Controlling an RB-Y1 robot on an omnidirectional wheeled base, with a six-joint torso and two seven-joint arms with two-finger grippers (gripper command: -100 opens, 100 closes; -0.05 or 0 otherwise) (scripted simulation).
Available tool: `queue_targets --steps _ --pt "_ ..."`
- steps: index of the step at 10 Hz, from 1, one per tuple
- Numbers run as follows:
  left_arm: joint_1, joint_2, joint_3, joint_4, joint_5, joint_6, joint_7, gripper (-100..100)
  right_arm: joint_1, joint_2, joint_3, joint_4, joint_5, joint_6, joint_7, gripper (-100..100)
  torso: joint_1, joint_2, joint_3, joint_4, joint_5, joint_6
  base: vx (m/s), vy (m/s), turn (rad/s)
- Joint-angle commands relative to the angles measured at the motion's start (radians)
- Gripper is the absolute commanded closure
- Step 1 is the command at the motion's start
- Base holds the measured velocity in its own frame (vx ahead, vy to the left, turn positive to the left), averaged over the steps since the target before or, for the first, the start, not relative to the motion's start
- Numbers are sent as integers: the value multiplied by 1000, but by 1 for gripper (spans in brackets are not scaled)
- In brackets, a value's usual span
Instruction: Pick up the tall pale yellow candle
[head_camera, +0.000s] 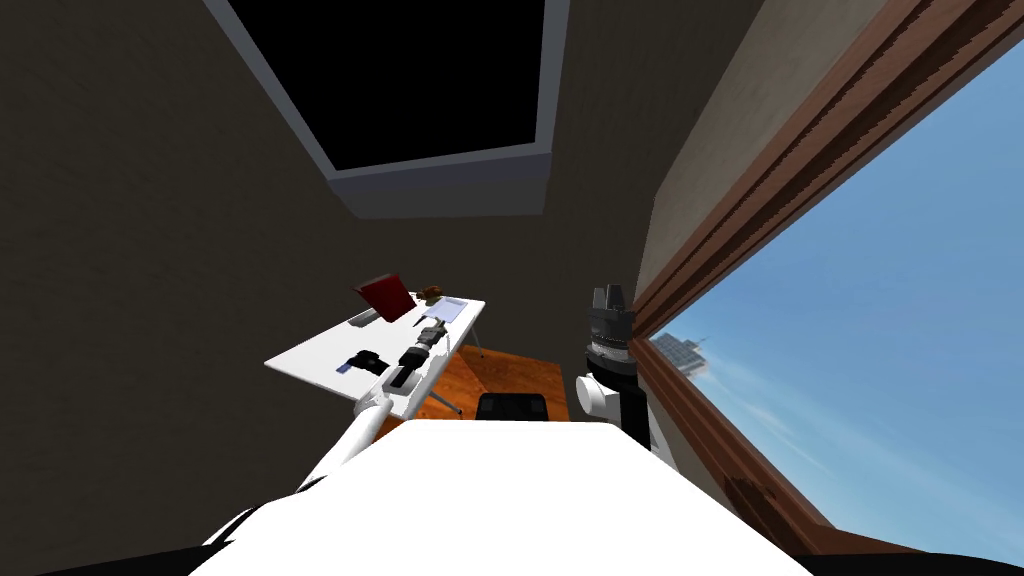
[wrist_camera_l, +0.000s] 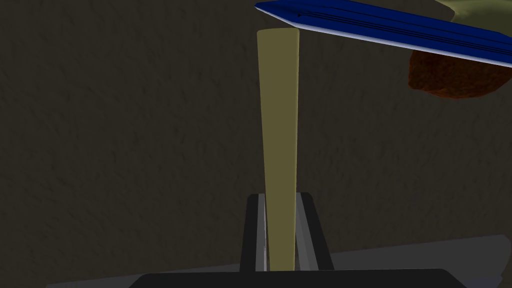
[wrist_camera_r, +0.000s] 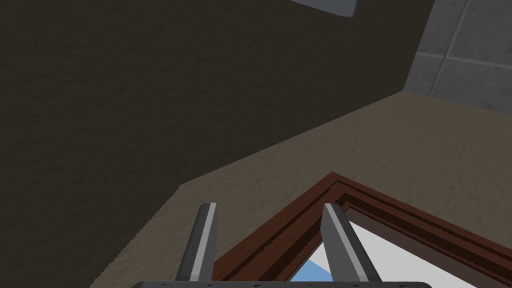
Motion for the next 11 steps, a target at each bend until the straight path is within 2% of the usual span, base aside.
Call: queue_targets --steps 1,2,3,4,7,8,9,10,11 --pt "50 -22 6 -50 3 20 -5 100 0 0 0 0 0 0 0 0 0 0 0 0 0 0 31 21 -78" --pt "78 -22 6 -77 3 20 -5 100 0 0 0 0 0 0 0 0 1 -1 -1 -1 1 0 33 36 -53" --pt "78 -22 6 -96 3 20 -5 100 0 0 0 0 0 0 0 0 2 -1 -1 -1 1 0 14 22 6" --pt "124 -41 13 -137 5 38 -9 100 0 0 0 0 0 0 0 0 1 0 -1 -1 1 0 31 31 -96" --pt "210 -61 19 -231 8 56 -14 100 0 0 0 0 0 0 0 0 3 -2 -2 -2 2 0 40 40 -58" --pt "210 -61 19 -252 8 56 -14 100 0 0 0 0 0 0 0 0 3 -2 -2 -2 1 0 15 17 14" --pt "251 -80 26 -278 11 73 -19 100 0 0 0 0 0 0 0 0 1 -1 -1 -1 1 0 26 25 -87" --pt "276 -80 26 -305 11 73 -19 100 0 0 0 0 0 0 0 0 1 -1 -1 -1 1 0 31 33 -56" --pt "276 -80 26 -330 11 73 -19 100 0 0 0 0 0 0 0 0 2 -2 -2 -2 1 0 12 19 12"
